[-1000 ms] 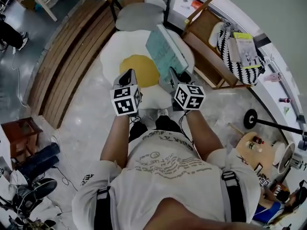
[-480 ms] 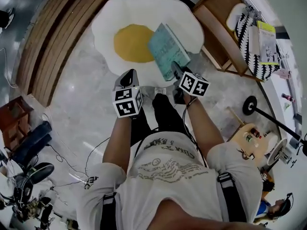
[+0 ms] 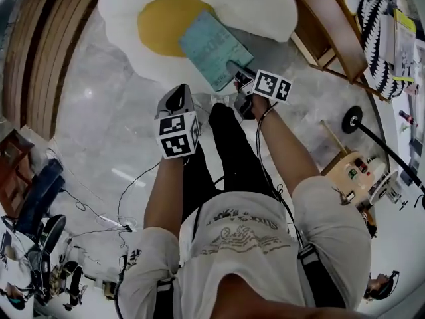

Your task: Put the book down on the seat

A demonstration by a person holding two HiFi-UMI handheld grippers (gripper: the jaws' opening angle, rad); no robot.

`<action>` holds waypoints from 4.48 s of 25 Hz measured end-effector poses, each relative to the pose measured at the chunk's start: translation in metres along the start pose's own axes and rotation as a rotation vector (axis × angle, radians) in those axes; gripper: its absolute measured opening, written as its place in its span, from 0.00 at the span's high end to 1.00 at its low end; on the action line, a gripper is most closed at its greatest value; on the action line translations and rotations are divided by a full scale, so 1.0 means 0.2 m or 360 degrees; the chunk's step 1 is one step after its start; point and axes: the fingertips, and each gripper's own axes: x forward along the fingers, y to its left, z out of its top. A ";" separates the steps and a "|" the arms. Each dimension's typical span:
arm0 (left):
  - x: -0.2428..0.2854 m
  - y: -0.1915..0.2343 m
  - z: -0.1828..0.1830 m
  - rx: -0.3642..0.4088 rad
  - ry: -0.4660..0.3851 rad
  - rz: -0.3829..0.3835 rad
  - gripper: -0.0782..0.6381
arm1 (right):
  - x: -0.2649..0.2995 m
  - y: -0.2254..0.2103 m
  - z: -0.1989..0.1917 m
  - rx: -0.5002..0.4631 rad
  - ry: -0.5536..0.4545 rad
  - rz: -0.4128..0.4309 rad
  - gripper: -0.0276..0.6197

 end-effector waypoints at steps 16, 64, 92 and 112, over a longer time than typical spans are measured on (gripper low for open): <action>0.34 0.10 -0.37 -0.0122 0.0188 -0.0024 0.86 | 0.26 -0.67 -0.24 0.0342 0.0056 0.0083 0.68; 0.19 -0.04 -0.04 0.0143 0.0075 -0.0139 0.86 | -0.14 -0.24 -0.15 -0.0398 -0.0178 -0.0539 0.91; -1.30 -0.36 1.40 0.0387 -0.0827 -0.0135 0.86 | -1.22 1.98 0.55 -0.1375 -0.1166 -0.0262 0.92; -1.78 -0.45 1.71 0.0546 -0.1288 -0.0070 0.86 | -1.58 2.49 0.64 -0.1565 -0.1512 -0.0060 0.92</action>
